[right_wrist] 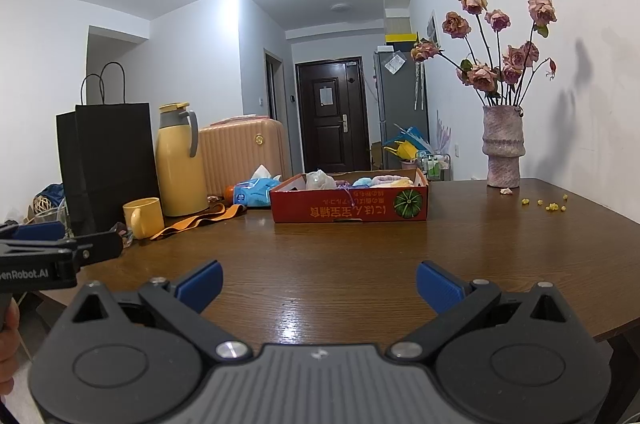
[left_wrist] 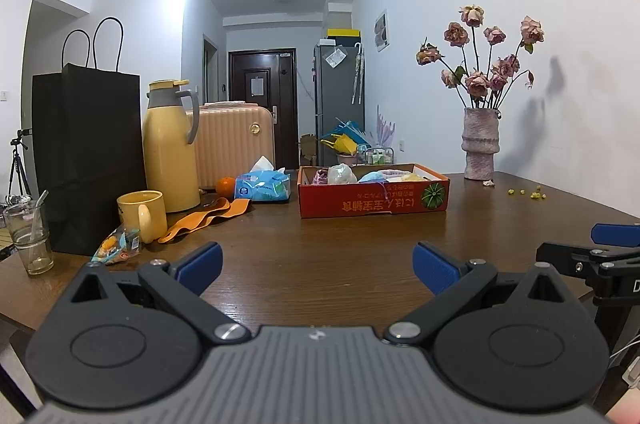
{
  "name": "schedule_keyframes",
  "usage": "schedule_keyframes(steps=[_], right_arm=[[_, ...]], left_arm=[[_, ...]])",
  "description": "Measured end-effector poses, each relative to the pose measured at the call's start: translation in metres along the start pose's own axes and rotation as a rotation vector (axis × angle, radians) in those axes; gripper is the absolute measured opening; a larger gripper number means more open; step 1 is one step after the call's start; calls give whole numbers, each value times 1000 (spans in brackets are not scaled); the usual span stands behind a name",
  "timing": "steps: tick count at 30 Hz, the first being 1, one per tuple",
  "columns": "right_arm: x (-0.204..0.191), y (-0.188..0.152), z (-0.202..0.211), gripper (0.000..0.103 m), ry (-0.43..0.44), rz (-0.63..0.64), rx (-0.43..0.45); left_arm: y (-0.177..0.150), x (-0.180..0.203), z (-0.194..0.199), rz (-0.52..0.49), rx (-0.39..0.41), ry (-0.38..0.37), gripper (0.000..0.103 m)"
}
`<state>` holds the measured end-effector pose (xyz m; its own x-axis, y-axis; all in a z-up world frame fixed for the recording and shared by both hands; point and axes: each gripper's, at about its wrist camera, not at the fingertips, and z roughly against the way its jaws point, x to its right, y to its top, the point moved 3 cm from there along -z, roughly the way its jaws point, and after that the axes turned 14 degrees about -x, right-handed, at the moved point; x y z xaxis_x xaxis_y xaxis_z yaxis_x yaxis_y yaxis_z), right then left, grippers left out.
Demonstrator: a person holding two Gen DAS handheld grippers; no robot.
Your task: Organize soft objects
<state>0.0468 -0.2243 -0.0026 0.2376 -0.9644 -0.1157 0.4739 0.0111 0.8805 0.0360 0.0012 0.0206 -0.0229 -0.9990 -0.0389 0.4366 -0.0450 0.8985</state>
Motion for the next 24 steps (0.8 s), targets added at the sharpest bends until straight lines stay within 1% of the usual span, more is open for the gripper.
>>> schedule_keyframes(steps=[6, 24], right_arm=[[1, 0, 0, 103, -1, -5, -2], [1, -1, -1, 103, -2, -2, -4]], left_arm=[[0, 1, 0, -6, 4, 7, 103], [0, 2, 3, -10, 10, -6, 103]])
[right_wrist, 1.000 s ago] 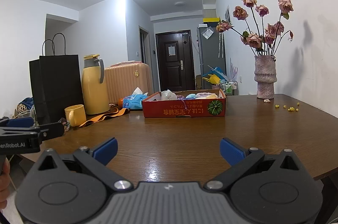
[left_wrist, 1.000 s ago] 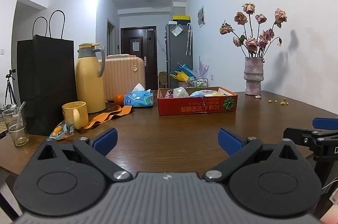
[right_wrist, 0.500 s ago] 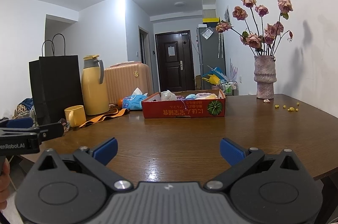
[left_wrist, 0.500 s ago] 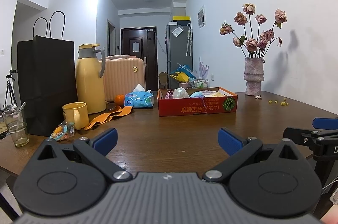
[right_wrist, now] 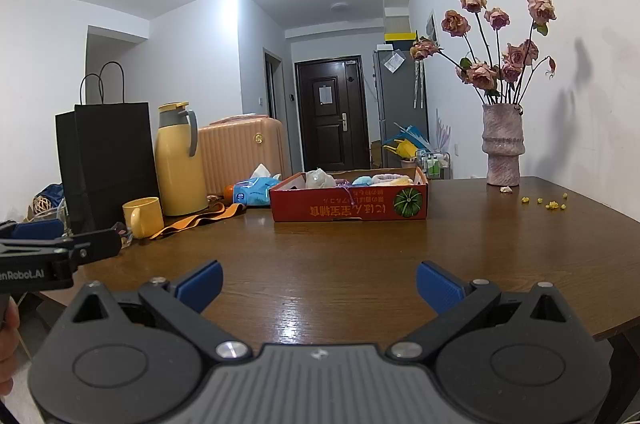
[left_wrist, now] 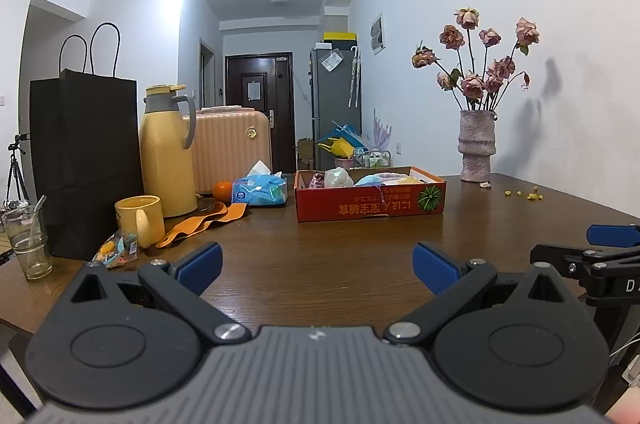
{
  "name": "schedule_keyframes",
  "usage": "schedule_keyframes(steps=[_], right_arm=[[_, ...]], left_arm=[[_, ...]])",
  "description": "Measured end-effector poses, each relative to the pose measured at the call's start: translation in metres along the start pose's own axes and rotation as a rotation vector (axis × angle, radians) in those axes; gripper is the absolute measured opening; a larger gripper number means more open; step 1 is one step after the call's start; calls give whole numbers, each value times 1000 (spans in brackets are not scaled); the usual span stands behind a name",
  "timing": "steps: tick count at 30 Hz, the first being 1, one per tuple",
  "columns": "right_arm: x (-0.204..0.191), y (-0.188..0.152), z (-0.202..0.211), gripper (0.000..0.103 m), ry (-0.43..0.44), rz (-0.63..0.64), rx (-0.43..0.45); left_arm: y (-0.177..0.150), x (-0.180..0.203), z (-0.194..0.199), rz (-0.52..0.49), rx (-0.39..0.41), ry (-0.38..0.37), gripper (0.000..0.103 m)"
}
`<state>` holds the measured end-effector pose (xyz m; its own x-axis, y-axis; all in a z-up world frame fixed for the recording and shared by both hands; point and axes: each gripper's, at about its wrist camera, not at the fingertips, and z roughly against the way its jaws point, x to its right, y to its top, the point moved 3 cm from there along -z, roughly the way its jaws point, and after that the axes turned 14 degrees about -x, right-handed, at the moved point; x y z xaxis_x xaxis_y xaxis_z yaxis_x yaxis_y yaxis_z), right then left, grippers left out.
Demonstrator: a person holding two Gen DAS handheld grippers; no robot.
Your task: Organize soft objects
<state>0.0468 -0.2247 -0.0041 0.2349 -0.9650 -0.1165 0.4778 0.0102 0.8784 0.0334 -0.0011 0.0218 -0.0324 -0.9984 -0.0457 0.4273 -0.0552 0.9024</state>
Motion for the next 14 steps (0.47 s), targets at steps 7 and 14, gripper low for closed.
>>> schedule_keyframes(steps=[7, 14], right_arm=[[-1, 0, -1, 103, 1, 4, -1], [-1, 0, -2, 103, 2, 1, -7]], left_arm=[[0, 1, 1, -3, -5, -10, 103], [-1, -2, 1, 15, 9, -9, 103]])
